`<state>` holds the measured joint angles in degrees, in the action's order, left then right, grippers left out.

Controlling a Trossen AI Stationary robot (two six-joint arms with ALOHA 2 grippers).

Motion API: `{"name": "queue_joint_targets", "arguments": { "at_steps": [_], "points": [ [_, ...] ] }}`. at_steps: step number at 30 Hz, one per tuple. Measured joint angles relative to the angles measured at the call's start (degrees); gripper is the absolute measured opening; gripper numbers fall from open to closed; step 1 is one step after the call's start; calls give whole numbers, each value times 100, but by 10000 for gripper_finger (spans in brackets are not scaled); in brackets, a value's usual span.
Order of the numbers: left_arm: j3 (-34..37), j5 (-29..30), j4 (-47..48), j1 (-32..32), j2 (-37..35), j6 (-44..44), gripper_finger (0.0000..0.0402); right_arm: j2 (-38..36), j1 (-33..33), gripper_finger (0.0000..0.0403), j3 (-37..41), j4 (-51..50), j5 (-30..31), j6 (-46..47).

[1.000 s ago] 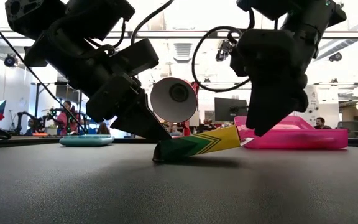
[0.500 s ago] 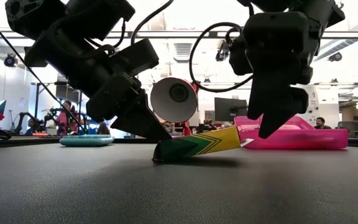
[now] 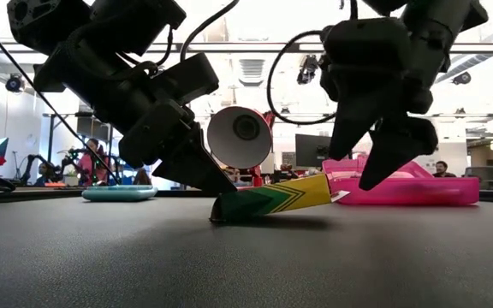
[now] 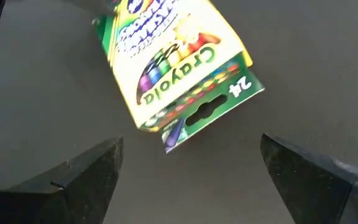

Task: Pack school essentials
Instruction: Put the yellow box of crayons into the pink supply box

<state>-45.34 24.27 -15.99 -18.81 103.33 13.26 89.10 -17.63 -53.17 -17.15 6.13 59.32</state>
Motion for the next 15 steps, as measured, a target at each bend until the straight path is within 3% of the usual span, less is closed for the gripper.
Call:
{"name": "queue_joint_targets", "arguments": {
  "at_steps": [9,15],
  "points": [
    [0,2,0,-2,0,0,203,-33,211,368,104,617,-163,432],
    [2,4,0,-7,0,0,203,-15,304,368,686,1258,-195,1114]
  ]
}}
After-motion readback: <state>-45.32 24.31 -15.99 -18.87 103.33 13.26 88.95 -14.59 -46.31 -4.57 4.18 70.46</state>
